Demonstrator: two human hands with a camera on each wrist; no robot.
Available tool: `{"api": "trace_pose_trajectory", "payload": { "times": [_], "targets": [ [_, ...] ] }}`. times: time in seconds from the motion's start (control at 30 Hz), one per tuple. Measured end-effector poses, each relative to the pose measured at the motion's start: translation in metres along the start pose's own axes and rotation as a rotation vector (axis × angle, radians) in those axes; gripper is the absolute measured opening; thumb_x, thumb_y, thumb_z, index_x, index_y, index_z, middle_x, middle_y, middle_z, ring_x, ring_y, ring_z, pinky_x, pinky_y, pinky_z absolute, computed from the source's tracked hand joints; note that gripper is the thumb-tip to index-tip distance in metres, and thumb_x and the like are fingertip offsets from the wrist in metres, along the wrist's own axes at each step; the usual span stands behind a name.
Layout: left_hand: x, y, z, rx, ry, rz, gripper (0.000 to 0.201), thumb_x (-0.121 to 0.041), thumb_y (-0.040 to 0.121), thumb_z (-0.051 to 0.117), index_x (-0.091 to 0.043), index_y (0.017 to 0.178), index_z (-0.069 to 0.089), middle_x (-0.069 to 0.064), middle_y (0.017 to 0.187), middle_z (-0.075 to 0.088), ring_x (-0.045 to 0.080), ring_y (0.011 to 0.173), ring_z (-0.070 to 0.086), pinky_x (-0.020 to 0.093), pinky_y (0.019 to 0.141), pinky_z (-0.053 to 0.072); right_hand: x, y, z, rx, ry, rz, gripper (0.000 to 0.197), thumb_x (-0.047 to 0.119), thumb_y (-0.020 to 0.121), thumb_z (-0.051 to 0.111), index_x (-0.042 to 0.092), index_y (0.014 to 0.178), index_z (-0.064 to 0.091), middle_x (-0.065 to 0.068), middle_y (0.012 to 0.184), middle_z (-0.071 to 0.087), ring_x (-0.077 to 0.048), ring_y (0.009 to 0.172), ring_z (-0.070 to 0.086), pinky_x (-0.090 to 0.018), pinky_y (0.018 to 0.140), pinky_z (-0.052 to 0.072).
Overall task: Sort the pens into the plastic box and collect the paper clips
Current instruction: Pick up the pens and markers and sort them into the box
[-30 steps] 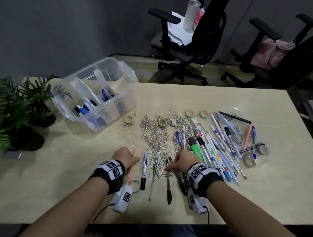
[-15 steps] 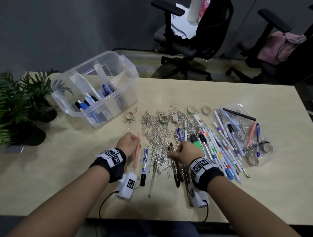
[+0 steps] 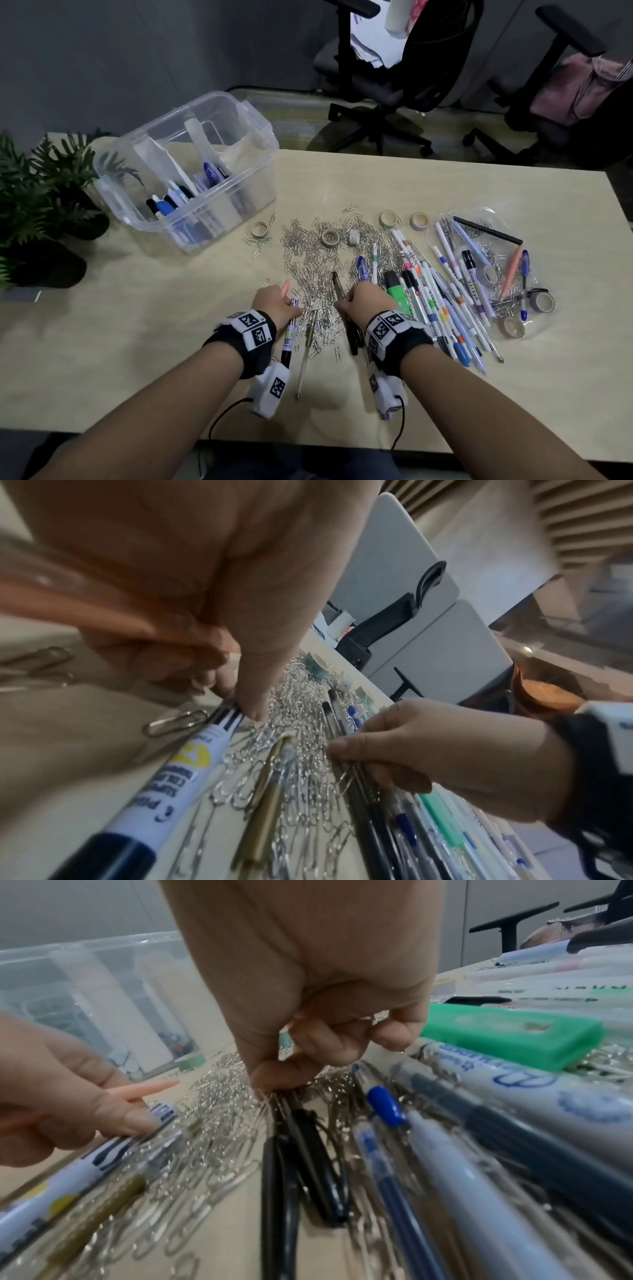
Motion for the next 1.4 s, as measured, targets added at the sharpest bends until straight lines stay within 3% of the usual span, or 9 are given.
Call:
{"api": "trace_pose_trajectory", "payload": {
  "times": [0.17,0.3,0.5,0.67,0.77,0.87,1.03,1.17,1.4],
  "targets": [
    [-0.001,0.013,-0.002,0.035,-0.007,-0.023,0.04,-0.024,0.09,0.06,-0.011,0.06,0.037,-0.003,0.087,0.054,0.014,0.056,0.047,0.025,0.057,0.035,0.006,0.001,-0.008,0.022,0.108,-0.062,0.034,0.042,0.086,0.063,0.014,0.07,0.057,-0.002,0.067,0.06,-0.018,0.062,0.059,-0.029,0.065,0.051],
    [-0.013,0.01,-0.017,0.075,-0.113,-0.018,0.037,-0.026,0.095,0.052,-0.012,0.064,0.037,0.002,0.059,0.036,0.016,0.049,0.036,0.026,0.048,0.029,0.02,-0.005,-0.02,0.078,0.381,-0.163,0.031,0.034,0.087,0.066,0.016,0.067,0.051,0.002,0.061,0.05,-0.011,0.052,0.045,-0.024,0.057,0.044],
    [-0.032,0.005,-0.062,0.025,-0.497,0.03,0.026,-0.022,0.097,0.047,0.001,0.098,0.058,0.008,0.082,0.067,0.03,0.073,0.066,0.037,0.074,0.054,0.05,-0.013,-0.061,0.077,0.616,-0.329,0.017,0.027,0.095,0.054,0.012,0.088,0.053,0.001,0.071,0.059,-0.01,0.055,0.054,-0.015,0.052,0.046],
    [-0.042,-0.008,-0.104,-0.03,-0.855,-0.027,0.014,-0.021,0.101,0.041,-0.011,0.105,0.051,0.008,0.086,0.062,0.021,0.067,0.056,0.025,0.049,0.053,0.069,-0.011,-0.08,0.077,0.823,-0.363,0.006,0.019,0.097,0.049,0.016,0.094,0.051,-0.006,0.077,0.059,-0.016,0.061,0.059,-0.028,0.062,0.055],
    [-0.048,-0.014,-0.125,-0.001,-0.964,0.001,0.02,-0.021,0.102,0.041,-0.01,0.117,0.048,0.008,0.088,0.064,0.021,0.073,0.063,0.034,0.07,0.052,0.082,-0.012,-0.086,-0.033,0.656,-0.425,0.011,0.026,0.098,0.048,0.017,0.097,0.054,0.0,0.073,0.056,-0.012,0.057,0.05,-0.021,0.053,0.044],
    [-0.047,-0.017,-0.144,-0.002,-1.001,0.053,0.028,-0.016,0.1,0.045,0.001,0.122,0.05,0.011,0.096,0.066,0.022,0.079,0.065,0.034,0.068,0.055,0.097,-0.008,-0.087,-0.091,0.534,-0.464,0.019,0.031,0.099,0.045,0.015,0.101,0.055,0.004,0.071,0.054,-0.01,0.057,0.046,-0.023,0.052,0.04],
    [-0.038,-0.019,-0.169,-0.066,-1.042,0.125,0.027,-0.013,0.098,0.05,0.006,0.116,0.053,0.011,0.089,0.065,0.015,0.069,0.069,0.026,0.053,0.056,0.122,-0.009,-0.102,-0.097,0.544,-0.464,0.021,0.035,0.096,0.05,0.018,0.109,0.045,0.004,0.071,0.052,-0.01,0.054,0.044,-0.023,0.051,0.035],
    [-0.033,-0.02,-0.194,-0.149,-1.058,0.181,0.015,-0.015,0.097,0.052,-0.002,0.104,0.055,0.005,0.074,0.056,0.014,0.061,0.065,0.029,0.057,0.058,0.157,-0.008,-0.129,-0.142,0.504,-0.536,0.019,0.008,0.094,0.046,0.015,0.106,0.033,-0.002,0.075,0.045,-0.014,0.054,0.041,-0.027,0.05,0.034],
    [0.001,-0.02,-0.254,-0.326,-1.102,0.221,0.015,-0.015,0.094,0.058,-0.002,0.101,0.061,0.006,0.073,0.062,0.016,0.063,0.065,0.027,0.054,0.057,0.233,-0.007,-0.159,-0.229,0.329,-0.701,0.02,0.022,0.097,0.049,0.026,0.116,0.049,0.002,0.071,0.06,-0.007,0.053,0.057,-0.025,0.052,0.047]
  ]
}}
Point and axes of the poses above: each hand's wrist, its own y-axis towards the middle knuckle, its own z-axis out of the palm, x = y × z, the point moved 9 cm from there along y, towards the middle knuckle
